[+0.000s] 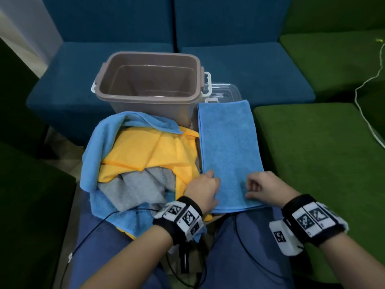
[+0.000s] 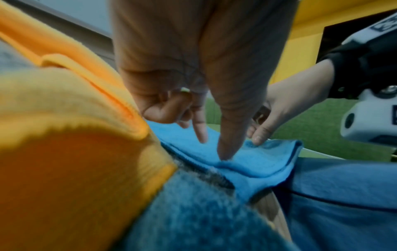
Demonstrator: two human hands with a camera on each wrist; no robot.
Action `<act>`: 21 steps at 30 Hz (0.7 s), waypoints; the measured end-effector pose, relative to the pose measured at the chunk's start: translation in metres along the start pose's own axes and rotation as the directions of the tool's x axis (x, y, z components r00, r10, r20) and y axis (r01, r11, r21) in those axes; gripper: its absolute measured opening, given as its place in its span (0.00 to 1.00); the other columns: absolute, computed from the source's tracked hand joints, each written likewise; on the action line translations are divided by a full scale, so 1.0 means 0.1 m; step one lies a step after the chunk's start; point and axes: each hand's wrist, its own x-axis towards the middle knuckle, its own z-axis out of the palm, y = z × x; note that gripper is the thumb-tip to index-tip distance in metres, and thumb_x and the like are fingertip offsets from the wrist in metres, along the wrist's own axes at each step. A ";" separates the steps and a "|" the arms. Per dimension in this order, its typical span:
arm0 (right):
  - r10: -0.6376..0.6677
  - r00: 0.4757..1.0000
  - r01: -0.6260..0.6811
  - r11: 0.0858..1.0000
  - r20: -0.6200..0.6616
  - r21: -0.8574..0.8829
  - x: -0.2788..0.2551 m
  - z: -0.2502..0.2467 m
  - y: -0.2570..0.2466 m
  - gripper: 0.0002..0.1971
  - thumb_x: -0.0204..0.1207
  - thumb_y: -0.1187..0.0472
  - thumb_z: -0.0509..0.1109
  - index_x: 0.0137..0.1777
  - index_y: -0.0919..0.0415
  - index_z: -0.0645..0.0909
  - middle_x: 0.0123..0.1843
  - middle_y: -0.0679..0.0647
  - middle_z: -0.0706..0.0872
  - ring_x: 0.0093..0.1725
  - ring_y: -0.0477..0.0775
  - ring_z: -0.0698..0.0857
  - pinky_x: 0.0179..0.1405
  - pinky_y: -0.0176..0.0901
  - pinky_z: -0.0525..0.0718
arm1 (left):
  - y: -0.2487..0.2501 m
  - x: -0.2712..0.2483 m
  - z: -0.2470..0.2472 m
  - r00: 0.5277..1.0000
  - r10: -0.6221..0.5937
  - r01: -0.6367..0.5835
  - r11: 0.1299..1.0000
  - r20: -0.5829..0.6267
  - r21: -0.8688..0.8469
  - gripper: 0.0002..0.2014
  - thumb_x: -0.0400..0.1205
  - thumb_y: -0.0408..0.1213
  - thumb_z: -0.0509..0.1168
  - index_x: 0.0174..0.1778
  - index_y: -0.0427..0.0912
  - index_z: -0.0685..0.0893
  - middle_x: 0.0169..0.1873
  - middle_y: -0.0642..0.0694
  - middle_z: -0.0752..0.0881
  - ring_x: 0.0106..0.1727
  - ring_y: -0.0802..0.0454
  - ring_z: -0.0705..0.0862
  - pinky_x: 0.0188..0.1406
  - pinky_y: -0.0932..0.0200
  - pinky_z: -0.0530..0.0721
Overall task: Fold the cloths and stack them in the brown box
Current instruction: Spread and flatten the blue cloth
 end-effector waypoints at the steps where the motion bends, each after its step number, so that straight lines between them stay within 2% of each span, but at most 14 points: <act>1: -0.029 0.990 0.027 0.999 0.139 0.019 0.00 0.00 -0.03 0.13 0.67 0.59 0.83 0.35 0.51 0.78 0.32 0.44 0.82 0.34 0.44 0.81 0.36 0.36 0.78 | -0.01 0.00 -0.01 0.997 0.026 -0.026 1.000 0.070 -0.005 0.10 0.74 0.38 0.73 0.45 0.43 0.78 0.49 0.46 0.76 0.50 0.45 0.80 0.39 0.53 0.76; 2: -0.054 0.969 0.051 0.999 0.241 0.015 -0.01 0.02 -0.06 0.13 0.65 0.59 0.84 0.35 0.51 0.80 0.29 0.44 0.82 0.31 0.40 0.81 0.35 0.34 0.78 | -0.01 -0.01 -0.02 0.989 0.046 -0.047 0.999 0.140 0.003 0.11 0.74 0.40 0.75 0.43 0.45 0.78 0.46 0.48 0.78 0.50 0.47 0.81 0.40 0.55 0.76; 3: -0.072 0.955 0.075 0.997 0.289 0.000 -0.01 0.04 -0.08 0.12 0.65 0.60 0.84 0.35 0.51 0.81 0.27 0.43 0.82 0.29 0.38 0.80 0.35 0.34 0.79 | -0.02 -0.01 -0.03 0.981 0.061 -0.065 0.998 0.182 0.020 0.11 0.74 0.41 0.75 0.43 0.46 0.78 0.45 0.48 0.79 0.50 0.48 0.81 0.40 0.57 0.75; 8: -0.084 0.969 0.101 0.993 0.231 -0.064 0.02 0.08 -0.06 0.09 0.68 0.66 0.77 0.35 0.50 0.84 0.26 0.42 0.82 0.26 0.32 0.80 0.31 0.25 0.76 | -0.06 -0.03 -0.02 0.985 0.090 -0.094 0.995 0.148 0.020 0.05 0.77 0.33 0.68 0.47 0.42 0.86 0.49 0.47 0.86 0.52 0.49 0.83 0.41 0.60 0.76; 10: -0.097 0.969 0.124 0.986 0.226 -0.111 0.03 0.10 -0.07 0.07 0.69 0.66 0.72 0.37 0.52 0.86 0.27 0.41 0.82 0.28 0.36 0.80 0.32 0.26 0.75 | -0.06 -0.03 -0.03 0.985 0.102 -0.109 0.993 0.138 0.040 0.06 0.78 0.32 0.66 0.46 0.42 0.87 0.48 0.46 0.87 0.50 0.47 0.84 0.40 0.59 0.75; 13: -0.113 0.966 0.160 0.968 0.234 -0.194 0.03 0.08 -0.08 0.09 0.71 0.64 0.66 0.35 0.50 0.81 0.28 0.41 0.79 0.33 0.42 0.79 0.31 0.24 0.71 | -0.04 -0.07 -0.10 0.989 0.121 -0.121 0.993 0.084 -0.002 0.07 0.79 0.33 0.65 0.46 0.41 0.88 0.46 0.46 0.88 0.49 0.48 0.85 0.40 0.58 0.78; 16: -0.110 0.973 0.152 0.967 0.203 -0.207 0.01 0.03 -0.07 0.10 0.70 0.64 0.64 0.30 0.50 0.77 0.26 0.41 0.78 0.34 0.44 0.79 0.34 0.32 0.75 | -0.04 -0.13 -0.15 0.987 0.150 -0.146 0.987 0.063 -0.071 0.06 0.78 0.31 0.66 0.45 0.39 0.89 0.44 0.45 0.89 0.46 0.50 0.86 0.43 0.56 0.84; 19: -0.112 0.963 0.172 0.955 0.243 -0.243 0.02 0.06 -0.06 0.12 0.70 0.64 0.65 0.28 0.48 0.74 0.26 0.41 0.77 0.32 0.43 0.77 0.33 0.32 0.73 | 0.02 -0.11 -0.12 0.973 0.140 -0.141 0.990 0.186 -0.009 0.05 0.79 0.31 0.66 0.40 0.40 0.88 0.43 0.46 0.88 0.47 0.49 0.86 0.43 0.55 0.85; 21: -0.101 0.954 0.176 0.951 0.282 -0.255 0.05 0.11 -0.08 0.14 0.69 0.64 0.68 0.27 0.48 0.73 0.27 0.40 0.77 0.31 0.40 0.76 0.30 0.32 0.71 | 0.08 -0.05 -0.08 0.965 0.086 -0.101 0.994 0.248 0.048 0.10 0.80 0.38 0.68 0.32 0.44 0.82 0.40 0.46 0.85 0.49 0.47 0.85 0.41 0.54 0.81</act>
